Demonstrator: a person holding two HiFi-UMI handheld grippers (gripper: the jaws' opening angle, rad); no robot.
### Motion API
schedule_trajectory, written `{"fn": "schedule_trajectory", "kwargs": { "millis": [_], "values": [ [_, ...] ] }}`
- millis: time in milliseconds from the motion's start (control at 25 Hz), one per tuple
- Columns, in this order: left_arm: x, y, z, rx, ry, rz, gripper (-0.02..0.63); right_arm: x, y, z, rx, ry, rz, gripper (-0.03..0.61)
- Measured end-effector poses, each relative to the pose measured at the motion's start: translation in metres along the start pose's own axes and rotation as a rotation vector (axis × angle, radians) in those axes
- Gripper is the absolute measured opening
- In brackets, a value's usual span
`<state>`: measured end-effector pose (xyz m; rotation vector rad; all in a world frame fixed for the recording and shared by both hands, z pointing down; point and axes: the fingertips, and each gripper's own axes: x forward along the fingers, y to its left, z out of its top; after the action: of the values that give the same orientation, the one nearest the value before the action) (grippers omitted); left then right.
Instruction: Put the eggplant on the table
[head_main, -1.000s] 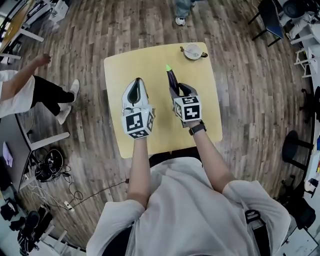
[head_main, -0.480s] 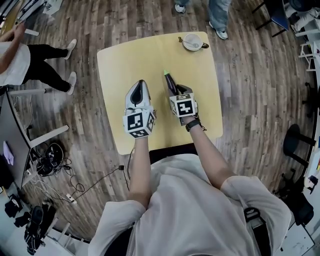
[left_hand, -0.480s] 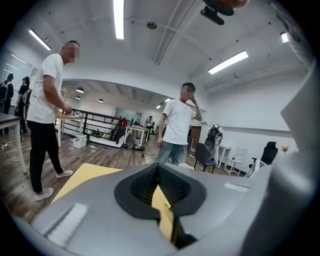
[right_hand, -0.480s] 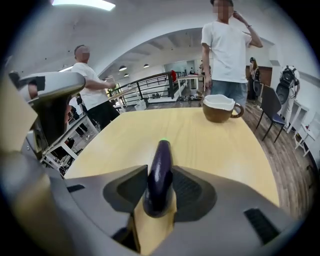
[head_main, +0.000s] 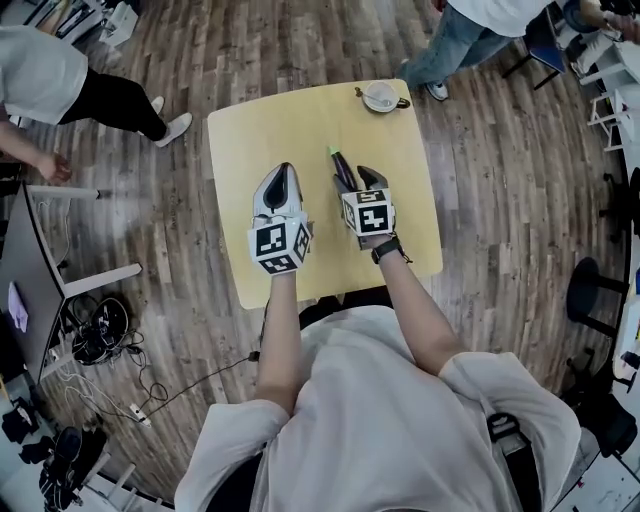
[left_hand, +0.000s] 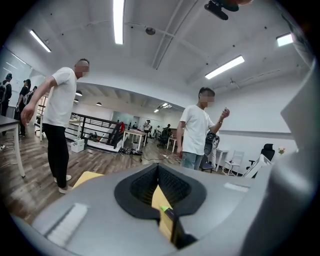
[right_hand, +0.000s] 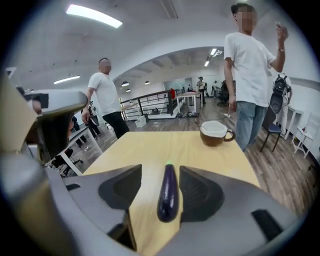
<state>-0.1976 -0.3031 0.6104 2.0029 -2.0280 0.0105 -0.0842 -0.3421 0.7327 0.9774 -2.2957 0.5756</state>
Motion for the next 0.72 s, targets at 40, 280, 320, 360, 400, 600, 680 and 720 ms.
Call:
{"fn": "schedule_trajectory", "kwargs": {
  "millis": [40, 280, 320, 360, 400, 600, 680, 720],
  "values": [
    [-0.003, -0.001, 0.005, 0.0, -0.003, -0.004, 0.006, -0.009, 0.002, 0.009, -0.002, -0.032, -0.004, 0.227],
    [-0.028, -0.009, 0.043, 0.012, -0.051, -0.031, 0.006, -0.068, 0.016, 0.066, -0.027, -0.215, -0.047, 0.171],
    [-0.034, -0.01, 0.049, 0.014, -0.06, -0.034, 0.006, -0.078, 0.019, 0.074, -0.03, -0.239, -0.058, 0.159],
    [-0.039, -0.011, 0.055, 0.016, -0.068, -0.037, 0.006, -0.088, 0.021, 0.081, -0.033, -0.262, -0.07, 0.147],
    [-0.045, -0.012, 0.061, 0.018, -0.075, -0.039, 0.006, -0.098, 0.023, 0.087, -0.037, -0.285, -0.083, 0.135],
    [-0.072, -0.013, 0.087, 0.026, -0.104, -0.044, 0.006, -0.149, 0.04, 0.116, -0.058, -0.411, -0.128, 0.071],
    [-0.081, -0.014, 0.096, 0.038, -0.116, -0.041, 0.006, -0.169, 0.048, 0.125, -0.074, -0.464, -0.133, 0.044],
    [-0.085, -0.016, 0.099, 0.046, -0.122, -0.042, 0.006, -0.179, 0.051, 0.128, -0.088, -0.488, -0.137, 0.036]
  ]
}}
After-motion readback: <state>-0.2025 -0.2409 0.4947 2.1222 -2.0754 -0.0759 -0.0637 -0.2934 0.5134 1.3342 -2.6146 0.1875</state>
